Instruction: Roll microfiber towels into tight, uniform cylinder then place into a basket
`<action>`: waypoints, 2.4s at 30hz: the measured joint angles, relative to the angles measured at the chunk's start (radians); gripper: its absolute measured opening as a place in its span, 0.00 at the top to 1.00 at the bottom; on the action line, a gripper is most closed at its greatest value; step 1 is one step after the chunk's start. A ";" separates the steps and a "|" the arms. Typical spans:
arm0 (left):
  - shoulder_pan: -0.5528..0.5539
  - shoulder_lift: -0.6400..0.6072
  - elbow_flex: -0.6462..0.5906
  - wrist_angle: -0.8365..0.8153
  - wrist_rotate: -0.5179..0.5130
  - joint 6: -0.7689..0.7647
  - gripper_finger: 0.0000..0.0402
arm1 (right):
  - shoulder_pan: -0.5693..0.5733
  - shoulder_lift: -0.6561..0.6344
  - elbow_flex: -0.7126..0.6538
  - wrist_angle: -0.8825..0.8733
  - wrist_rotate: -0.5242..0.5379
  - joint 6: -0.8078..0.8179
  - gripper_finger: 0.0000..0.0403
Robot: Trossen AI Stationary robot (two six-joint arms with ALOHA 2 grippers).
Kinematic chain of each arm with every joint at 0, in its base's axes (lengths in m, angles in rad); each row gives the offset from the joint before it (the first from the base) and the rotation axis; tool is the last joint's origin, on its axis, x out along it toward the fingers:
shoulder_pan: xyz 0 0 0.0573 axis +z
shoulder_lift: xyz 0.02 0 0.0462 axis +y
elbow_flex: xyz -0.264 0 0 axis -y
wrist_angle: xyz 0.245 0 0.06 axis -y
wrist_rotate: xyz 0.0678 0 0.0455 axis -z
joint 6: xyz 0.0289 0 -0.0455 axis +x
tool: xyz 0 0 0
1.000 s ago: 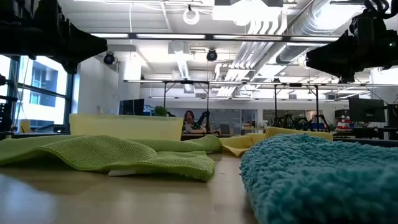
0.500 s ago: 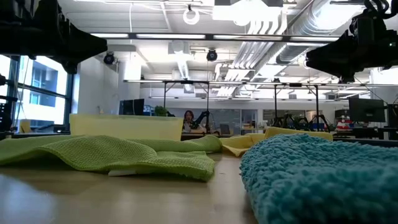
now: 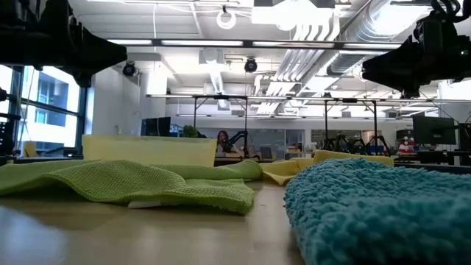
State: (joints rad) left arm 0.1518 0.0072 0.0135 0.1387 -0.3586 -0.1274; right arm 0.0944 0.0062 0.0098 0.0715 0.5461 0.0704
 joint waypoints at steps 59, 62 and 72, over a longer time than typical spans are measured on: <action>0.000 0.355 0.184 0.351 0.052 0.105 0.76 | -0.011 0.001 0.000 0.422 -0.012 -0.368 0.48; 0.000 0.442 0.247 0.353 0.092 0.105 0.76 | -0.034 0.017 0.000 0.482 -0.065 -0.390 0.48; -0.001 0.798 0.441 0.353 0.301 0.026 0.76 | -0.131 0.233 0.077 0.550 -0.103 -0.321 0.48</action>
State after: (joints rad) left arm 0.1509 0.8055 0.4544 0.4915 -0.0573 -0.1016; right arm -0.0361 0.2397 0.0872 0.6216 0.4427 -0.2509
